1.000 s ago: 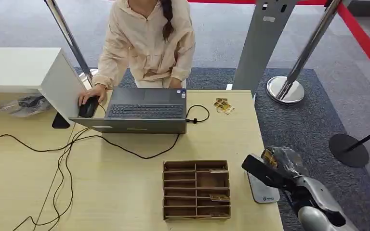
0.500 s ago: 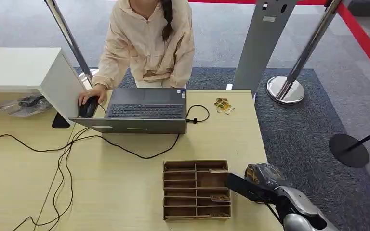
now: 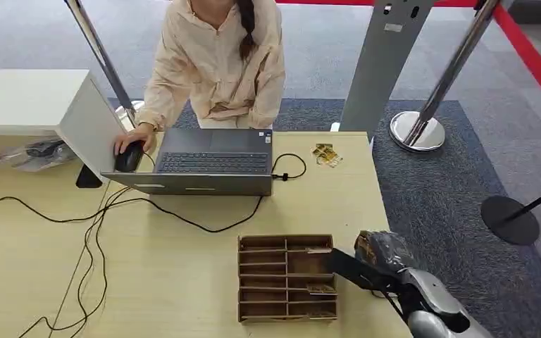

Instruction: Pass the card to the sensor for recognition and then transmit it.

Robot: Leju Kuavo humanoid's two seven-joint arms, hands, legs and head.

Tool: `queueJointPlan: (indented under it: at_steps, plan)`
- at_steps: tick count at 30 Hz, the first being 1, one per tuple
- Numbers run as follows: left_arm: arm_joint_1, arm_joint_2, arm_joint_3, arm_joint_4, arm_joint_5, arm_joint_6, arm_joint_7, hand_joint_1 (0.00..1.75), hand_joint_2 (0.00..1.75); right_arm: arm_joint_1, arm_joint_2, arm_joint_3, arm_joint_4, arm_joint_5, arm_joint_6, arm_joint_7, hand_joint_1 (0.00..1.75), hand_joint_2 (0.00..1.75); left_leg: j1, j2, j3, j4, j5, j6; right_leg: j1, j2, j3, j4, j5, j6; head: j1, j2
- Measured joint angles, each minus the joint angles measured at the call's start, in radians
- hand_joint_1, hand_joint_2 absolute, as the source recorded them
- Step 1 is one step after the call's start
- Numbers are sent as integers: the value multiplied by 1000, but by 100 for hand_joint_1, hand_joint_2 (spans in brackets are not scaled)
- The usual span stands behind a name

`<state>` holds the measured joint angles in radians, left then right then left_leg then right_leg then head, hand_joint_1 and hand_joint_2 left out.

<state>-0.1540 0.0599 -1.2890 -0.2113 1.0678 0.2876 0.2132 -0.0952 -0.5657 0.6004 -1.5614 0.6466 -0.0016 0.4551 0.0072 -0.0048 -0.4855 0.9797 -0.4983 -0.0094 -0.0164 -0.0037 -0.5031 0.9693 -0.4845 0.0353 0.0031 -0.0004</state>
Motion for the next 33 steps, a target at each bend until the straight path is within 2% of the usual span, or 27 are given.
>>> queueJointPlan:
  at_steps: [6, 19, 25, 30, 33]
  plan:
    - [0, 0, 0, 0, 7, 3, -4, 0, 0, -4, 10, -47, -25, -18, -93, -56, 175, 175, 0, 0, 0, 0, 0, 0, 0, 0, 0, 0, 0, 0, 0, 0]
    - [0, 0, 0, 0, 9, 3, -6, 0, 0, -2, 19, -148, -74, -61, -106, -69, 175, 175, 0, 0, 0, 0, 0, 0, 0, 0, 0, 0, 0, 0, 0, 0]
    - [0, 0, 0, 0, 9, 3, -9, 0, 0, 4, 18, -154, -71, 53, -60, 11, 175, 175, 0, 0, 0, 0, 0, 0, 0, 0, 0, 0, 0, 0, 0, 0]
    - [0, 0, 0, 0, 9, 6, -1, 0, 0, 12, 17, -158, -37, 170, -85, 81, 175, 175, 0, 0, 0, 0, 0, 0, 0, 0, -1, 0, 0, 0, 0, 0]
    - [0, 0, 0, 0, 10, 7, 0, 0, 0, 20, 13, -167, -21, 192, -96, 93, 175, 175, 0, 0, 0, 0, 0, 0, 0, 0, 0, 0, 0, 0, 0, 0]
